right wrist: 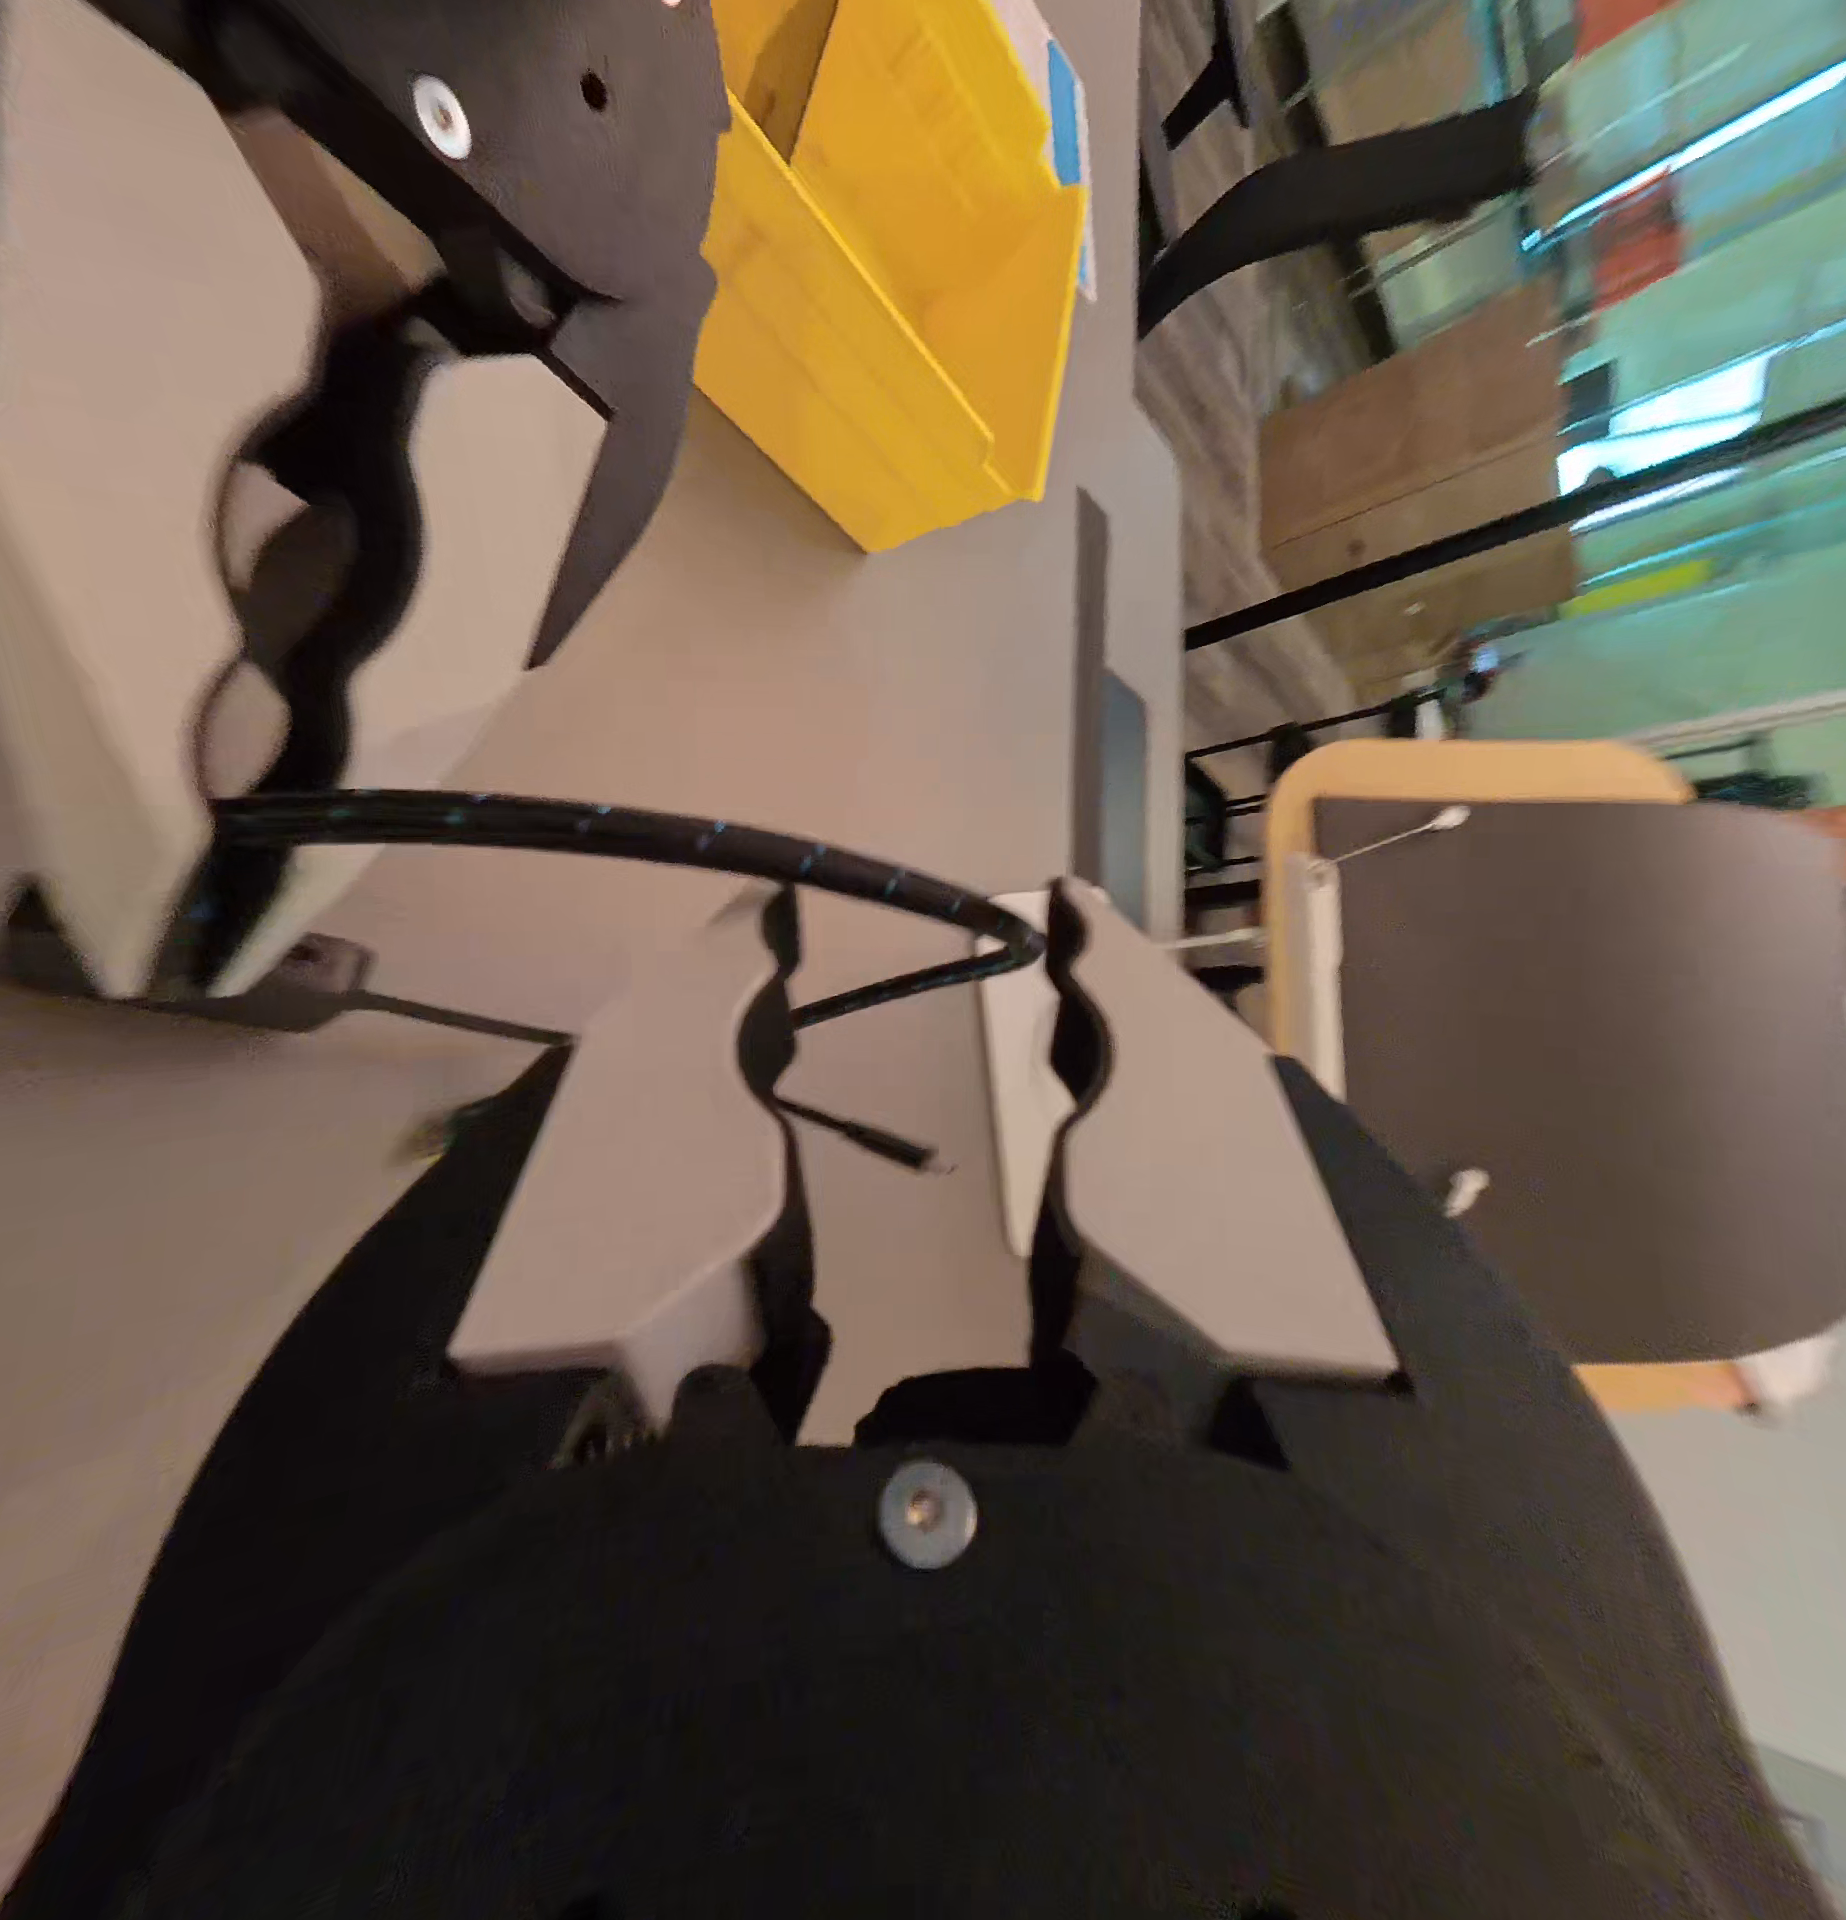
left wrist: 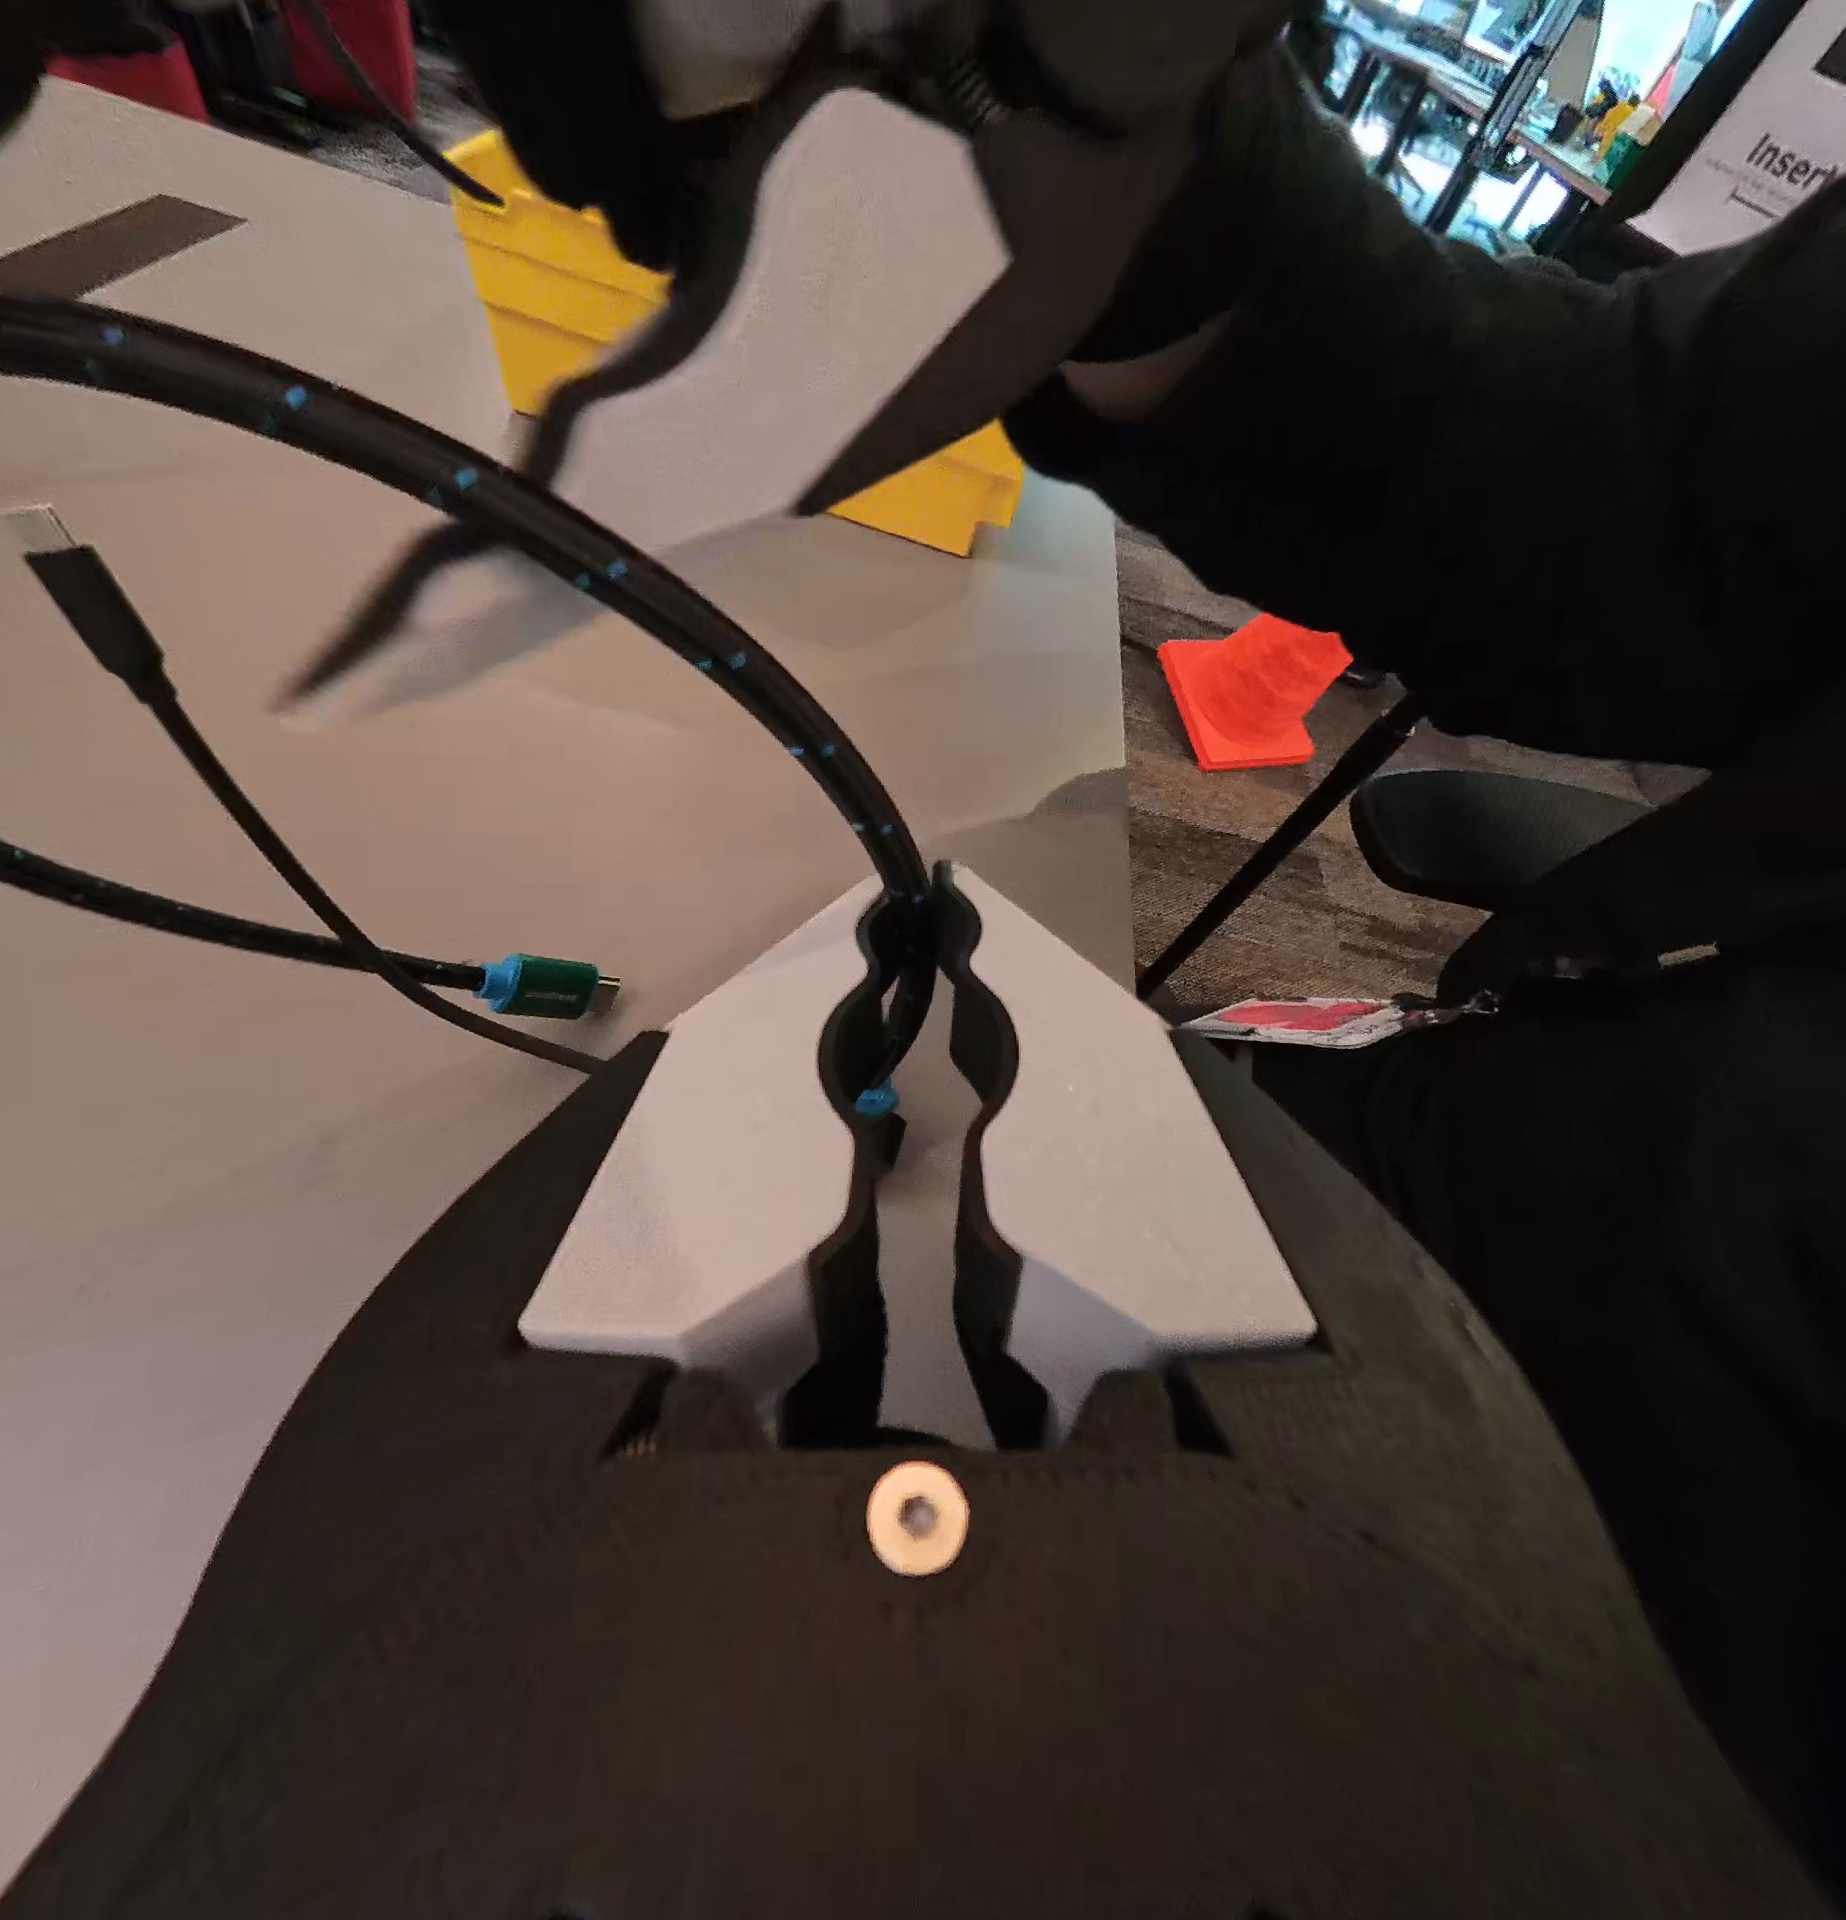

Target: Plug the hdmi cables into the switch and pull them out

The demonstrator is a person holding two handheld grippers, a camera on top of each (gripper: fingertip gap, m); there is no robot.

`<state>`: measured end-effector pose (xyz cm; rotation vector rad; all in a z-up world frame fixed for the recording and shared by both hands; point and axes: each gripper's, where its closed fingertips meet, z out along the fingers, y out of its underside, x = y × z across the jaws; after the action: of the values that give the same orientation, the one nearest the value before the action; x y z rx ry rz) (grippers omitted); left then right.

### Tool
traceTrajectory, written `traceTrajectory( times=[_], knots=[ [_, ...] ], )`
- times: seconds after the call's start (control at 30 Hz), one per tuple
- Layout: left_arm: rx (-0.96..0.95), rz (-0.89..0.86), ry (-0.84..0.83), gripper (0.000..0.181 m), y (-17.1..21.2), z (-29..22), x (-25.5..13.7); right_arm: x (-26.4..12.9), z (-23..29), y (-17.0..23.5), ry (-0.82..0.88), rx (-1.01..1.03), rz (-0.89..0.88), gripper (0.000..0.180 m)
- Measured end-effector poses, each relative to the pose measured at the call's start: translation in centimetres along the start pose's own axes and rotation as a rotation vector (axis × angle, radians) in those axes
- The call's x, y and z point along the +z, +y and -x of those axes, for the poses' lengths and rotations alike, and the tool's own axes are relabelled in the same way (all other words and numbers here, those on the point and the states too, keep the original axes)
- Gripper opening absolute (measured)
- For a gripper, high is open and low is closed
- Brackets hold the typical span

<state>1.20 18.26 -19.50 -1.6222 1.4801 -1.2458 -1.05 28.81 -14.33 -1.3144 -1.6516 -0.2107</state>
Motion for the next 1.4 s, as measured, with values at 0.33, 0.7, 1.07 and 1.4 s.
traceTrajectory(
  times=[0.33,0.7,1.07,1.4],
  knots=[
    [0.024,-0.126,0.037,0.011,-2.6,-1.1,-1.0,-1.0,-1.3,1.7,0.056,-0.041,0.110,0.003],
    [-0.025,-0.311,-0.068,0.036,-4.7,1.7,-4.9,-17.3,-13.7,14.6,0.426,0.286,0.459,0.003],
    [-0.069,-0.195,-0.029,0.030,-1.5,2.1,-1.2,-32.5,-14.4,32.6,0.676,0.674,0.803,0.003],
    [-0.093,-0.180,-0.022,0.029,-0.6,2.5,-0.7,-38.3,-12.2,39.7,0.810,0.812,0.888,0.003]
  ],
)
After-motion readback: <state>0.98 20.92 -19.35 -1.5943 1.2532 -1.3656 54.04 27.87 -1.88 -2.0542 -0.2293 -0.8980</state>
